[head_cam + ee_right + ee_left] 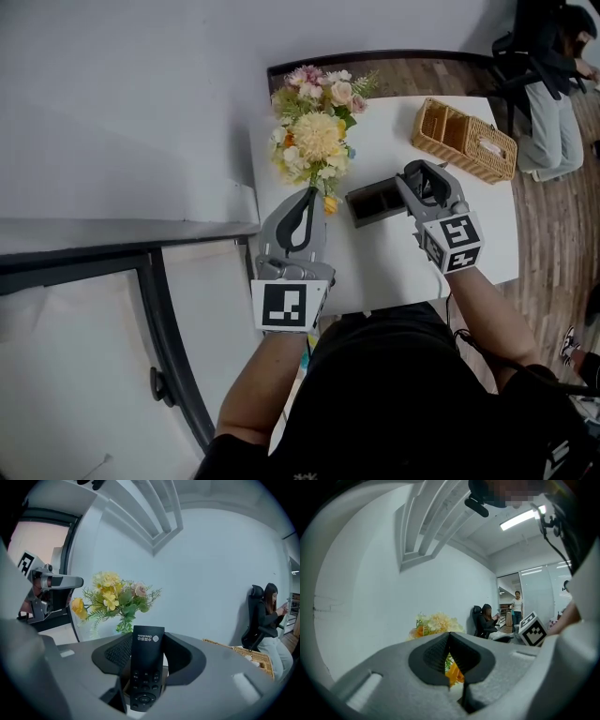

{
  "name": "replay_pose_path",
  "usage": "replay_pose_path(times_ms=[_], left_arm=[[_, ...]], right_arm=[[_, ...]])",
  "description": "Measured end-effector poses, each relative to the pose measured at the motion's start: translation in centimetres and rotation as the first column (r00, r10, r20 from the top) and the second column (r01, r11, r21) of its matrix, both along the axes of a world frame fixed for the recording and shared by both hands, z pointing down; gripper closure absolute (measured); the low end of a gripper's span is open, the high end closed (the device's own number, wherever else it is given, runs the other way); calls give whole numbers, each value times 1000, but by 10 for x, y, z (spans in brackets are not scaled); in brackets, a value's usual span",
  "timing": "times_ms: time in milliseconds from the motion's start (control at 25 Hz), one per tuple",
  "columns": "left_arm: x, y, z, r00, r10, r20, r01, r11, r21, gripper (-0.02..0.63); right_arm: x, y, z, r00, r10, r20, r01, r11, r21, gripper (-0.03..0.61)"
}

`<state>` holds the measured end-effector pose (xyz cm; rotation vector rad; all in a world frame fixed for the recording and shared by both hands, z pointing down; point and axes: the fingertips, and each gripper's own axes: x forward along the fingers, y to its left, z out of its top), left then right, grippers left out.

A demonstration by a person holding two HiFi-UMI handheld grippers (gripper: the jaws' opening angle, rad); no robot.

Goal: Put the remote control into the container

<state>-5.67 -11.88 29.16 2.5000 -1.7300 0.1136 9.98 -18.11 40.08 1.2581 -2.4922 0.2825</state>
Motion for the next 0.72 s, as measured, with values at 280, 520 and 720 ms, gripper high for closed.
replay_pose_path(times_ms=[280,520,720], left_arm=[[-3,-3,3,1000,-9,4,9,1000,-10,614],[-5,-4,5,1000,-12,7,12,1000,-15,614],[-7,-3,9,1000,-19,9,19,1000,-24,614]], right_arm=[[-6,-9,-7,1000,0,25,-1,1000,19,373],[-11,-9,0,1000,-8,20,8,1000,11,379],[-12,-5,9,1000,-3,20,3,1000,2,379]])
